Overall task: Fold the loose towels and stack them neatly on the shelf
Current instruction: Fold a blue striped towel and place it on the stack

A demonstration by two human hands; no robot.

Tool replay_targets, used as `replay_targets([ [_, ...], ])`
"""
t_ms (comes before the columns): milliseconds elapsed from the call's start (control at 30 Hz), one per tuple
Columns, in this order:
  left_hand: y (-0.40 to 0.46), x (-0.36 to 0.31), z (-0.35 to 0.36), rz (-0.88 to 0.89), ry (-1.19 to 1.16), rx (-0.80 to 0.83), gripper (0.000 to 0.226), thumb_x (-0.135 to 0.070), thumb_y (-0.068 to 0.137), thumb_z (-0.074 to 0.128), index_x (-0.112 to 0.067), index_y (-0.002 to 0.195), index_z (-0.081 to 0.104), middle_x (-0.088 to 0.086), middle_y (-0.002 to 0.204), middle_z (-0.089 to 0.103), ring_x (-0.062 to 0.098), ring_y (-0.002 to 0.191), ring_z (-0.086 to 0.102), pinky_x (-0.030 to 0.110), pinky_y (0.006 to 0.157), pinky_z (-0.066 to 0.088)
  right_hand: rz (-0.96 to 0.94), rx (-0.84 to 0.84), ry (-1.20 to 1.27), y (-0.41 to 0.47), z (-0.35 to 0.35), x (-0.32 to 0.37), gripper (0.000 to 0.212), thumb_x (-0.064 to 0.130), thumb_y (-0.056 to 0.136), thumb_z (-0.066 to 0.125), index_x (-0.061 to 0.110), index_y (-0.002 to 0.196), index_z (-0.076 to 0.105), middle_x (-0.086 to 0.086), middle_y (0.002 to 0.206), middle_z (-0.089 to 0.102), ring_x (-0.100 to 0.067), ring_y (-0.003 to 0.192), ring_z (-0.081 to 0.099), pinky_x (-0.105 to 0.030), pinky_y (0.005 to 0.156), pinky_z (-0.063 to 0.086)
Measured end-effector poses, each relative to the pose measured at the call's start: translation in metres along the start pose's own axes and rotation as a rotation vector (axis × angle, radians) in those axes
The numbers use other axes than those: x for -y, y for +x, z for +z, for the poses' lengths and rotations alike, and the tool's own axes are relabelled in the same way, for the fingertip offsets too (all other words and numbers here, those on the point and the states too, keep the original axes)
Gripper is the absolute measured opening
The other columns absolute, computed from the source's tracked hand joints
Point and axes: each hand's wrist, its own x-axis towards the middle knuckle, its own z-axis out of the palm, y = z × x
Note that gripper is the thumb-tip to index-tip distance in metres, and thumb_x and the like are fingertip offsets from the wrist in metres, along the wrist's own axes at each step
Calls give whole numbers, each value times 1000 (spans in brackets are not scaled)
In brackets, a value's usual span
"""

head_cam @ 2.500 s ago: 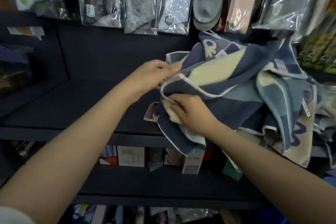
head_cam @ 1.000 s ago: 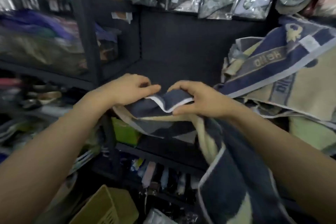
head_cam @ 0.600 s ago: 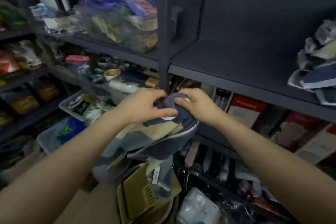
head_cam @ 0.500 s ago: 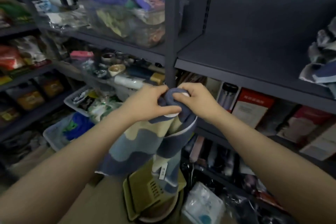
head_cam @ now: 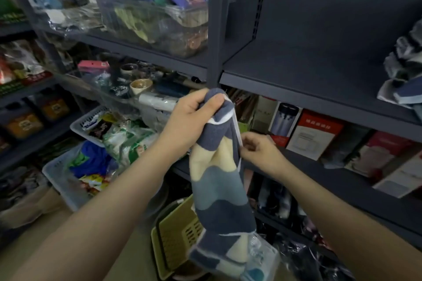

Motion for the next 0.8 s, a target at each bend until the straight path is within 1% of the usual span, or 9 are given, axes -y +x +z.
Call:
replay_targets([
  [100,-4,10,-5,-41,-110,-5,25,-24,90,49,-27,76,70,-8,70,68,6,66,63,19,59,48,98,76,-128,2,6,-14,15,0,82,53,-7,93,61,-27,92,65,-34,84,62,-40,71,48],
  [200,-14,19,-10,-58,-283,7,25,-21,83,50,-22,74,73,-6,65,68,8,60,62,19,56,48,151,30,-179,-1,10,-24,19,8,93,45,-5,91,59,-24,93,65,-27,81,59,-31,65,39],
  [300,-22,29,-11,-179,-324,0,26,-20,83,53,-19,65,73,-4,59,66,9,55,61,20,54,47,165,-83,-109,-4,13,-23,23,12,98,40,-2,94,58,-20,93,64,-26,86,59,-34,72,43],
  [367,-21,39,-13,-438,-85,-1,25,-23,88,58,-19,68,72,-1,66,69,13,66,63,23,59,45,111,-174,-4,-5,11,-14,25,14,98,42,9,78,56,-11,77,61,-20,75,57,-34,69,41],
  [433,-18,49,-18,-628,495,122,24,-35,90,56,-15,87,70,3,81,70,20,80,63,25,63,40,9,-208,-2,-5,7,-1,30,15,96,47,16,67,51,-2,65,53,-11,63,49,-33,63,36],
  [500,-20,58,-19,-475,876,222,42,-47,86,57,-13,108,61,5,95,68,22,92,61,25,68,40,-70,-170,-87,-5,5,12,25,17,93,52,7,71,58,-7,67,59,-16,65,54,-36,63,40],
  [600,-24,50,-9,-41,799,305,63,-46,77,67,-21,131,48,-1,124,58,15,112,55,25,88,42,-203,-129,-104,-11,7,31,16,14,90,57,6,81,67,-5,79,68,-17,76,62,-30,69,46],
  [733,-21,40,6,190,699,342,33,-36,78,68,-18,103,59,-10,94,55,6,86,52,18,70,38,-288,-134,55,-19,4,45,14,10,89,58,6,89,71,-11,89,71,-17,85,65,-28,77,49],
  [800,-18,37,9,225,780,316,21,-37,79,66,-22,83,51,-10,81,47,9,77,49,24,62,33,-282,-139,32,-21,-1,44,12,12,88,59,12,93,70,-6,92,71,-16,87,65,-26,79,49],
])
